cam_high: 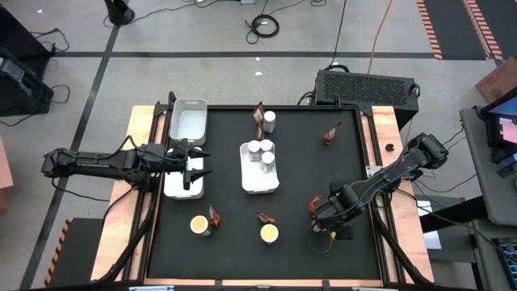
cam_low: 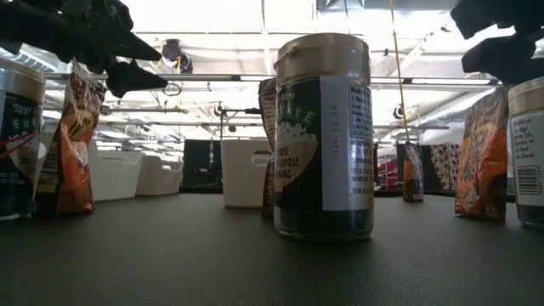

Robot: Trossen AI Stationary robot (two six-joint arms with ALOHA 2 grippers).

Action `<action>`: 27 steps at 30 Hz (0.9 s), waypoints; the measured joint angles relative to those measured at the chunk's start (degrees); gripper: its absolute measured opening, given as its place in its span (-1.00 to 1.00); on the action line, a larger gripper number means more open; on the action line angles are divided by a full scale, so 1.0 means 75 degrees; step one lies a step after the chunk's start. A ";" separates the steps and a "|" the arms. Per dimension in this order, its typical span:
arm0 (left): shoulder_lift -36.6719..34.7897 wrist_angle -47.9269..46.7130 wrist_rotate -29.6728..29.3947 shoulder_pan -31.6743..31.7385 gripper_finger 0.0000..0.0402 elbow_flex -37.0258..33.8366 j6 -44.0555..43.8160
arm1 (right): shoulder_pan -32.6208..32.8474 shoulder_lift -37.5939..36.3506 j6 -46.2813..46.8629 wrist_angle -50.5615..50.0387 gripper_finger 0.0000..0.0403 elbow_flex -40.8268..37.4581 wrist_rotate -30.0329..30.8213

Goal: Sort spices by type
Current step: Put the white seasoning bottle into the right white bin

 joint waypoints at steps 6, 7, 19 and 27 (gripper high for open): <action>0.0016 -0.0005 0.0000 0.0000 0.63 0.0000 0.0079 | 0.0003 0.0000 0.0195 0.0047 0.70 -0.0345 -0.0022; 0.0017 -0.0007 0.0001 -0.0002 0.63 0.0000 0.0088 | 0.0003 0.0000 0.0175 0.0099 0.70 -0.0387 -0.0020; 0.0017 -0.0006 0.0000 0.0001 0.63 0.0000 0.0195 | 0.0003 0.0000 -0.0170 0.0410 0.70 -0.0472 0.0040; 0.0017 -0.0006 0.0000 -0.0002 0.63 0.0000 0.0195 | 0.0003 0.0000 -0.0159 0.0389 0.48 -0.0472 0.0257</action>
